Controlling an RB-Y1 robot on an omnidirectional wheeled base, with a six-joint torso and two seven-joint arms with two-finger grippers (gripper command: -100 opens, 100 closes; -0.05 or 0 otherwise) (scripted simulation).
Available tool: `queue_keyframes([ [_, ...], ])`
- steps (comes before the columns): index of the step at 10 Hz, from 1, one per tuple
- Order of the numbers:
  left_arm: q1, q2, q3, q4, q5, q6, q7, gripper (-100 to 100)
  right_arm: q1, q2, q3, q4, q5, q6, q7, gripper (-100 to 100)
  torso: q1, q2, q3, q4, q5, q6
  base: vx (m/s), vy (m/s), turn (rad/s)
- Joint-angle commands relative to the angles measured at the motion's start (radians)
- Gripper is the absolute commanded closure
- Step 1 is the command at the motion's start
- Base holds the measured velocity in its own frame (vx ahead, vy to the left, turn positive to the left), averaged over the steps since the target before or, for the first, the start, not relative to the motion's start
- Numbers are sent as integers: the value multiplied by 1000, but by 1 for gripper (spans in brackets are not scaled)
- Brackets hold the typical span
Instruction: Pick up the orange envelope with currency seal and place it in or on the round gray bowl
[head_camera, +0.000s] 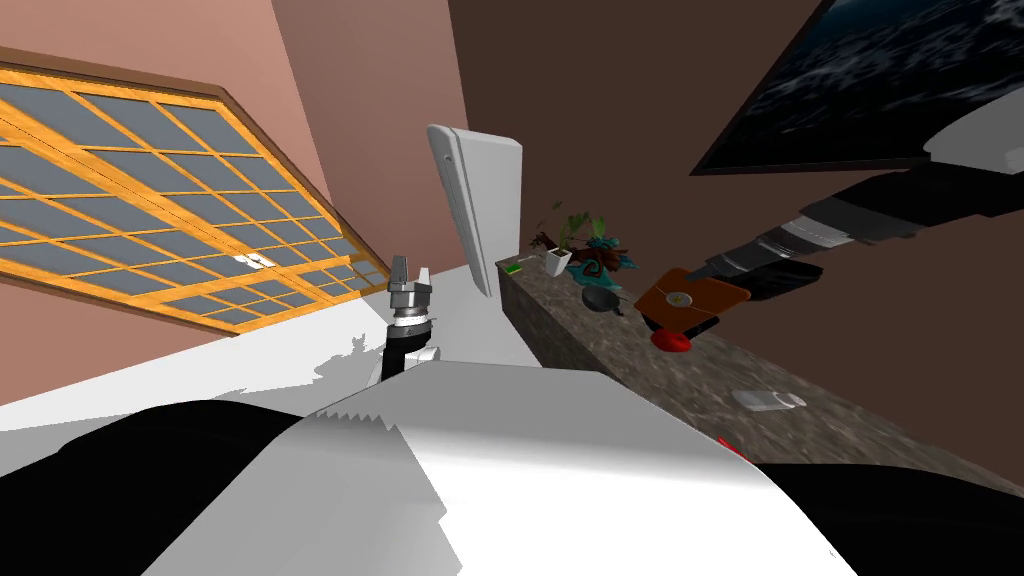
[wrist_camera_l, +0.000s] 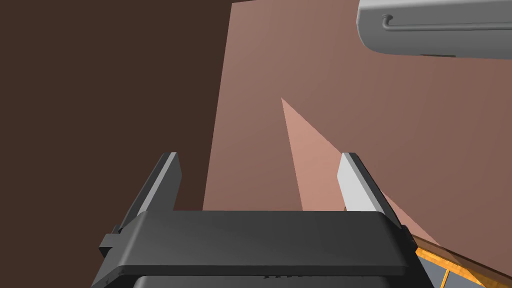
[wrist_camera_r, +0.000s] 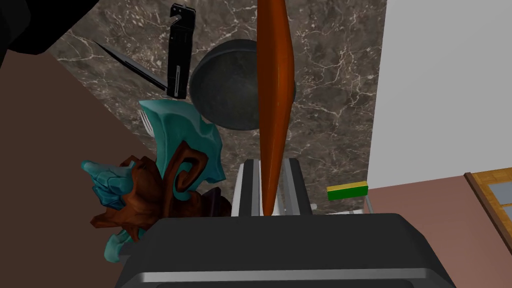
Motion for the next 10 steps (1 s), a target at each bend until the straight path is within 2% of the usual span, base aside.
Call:
queue_keyframes([
  [1,0,0,0,0,0,0,0,0,-4,-9,-1,50,-12,-38,-14,100,0,0,0,0,0,0,-43,-60,291],
  [4,0,0,0,0,0,0,0,0,-7,-16,1,108,-22,-79,-30,100,-2,0,0,0,0,1,-37,-63,176],
  [10,0,0,0,0,0,0,0,0,0,-14,0,224,-32,-161,-53,100,-1,-2,-1,0,0,-2,-22,-69,269],
])
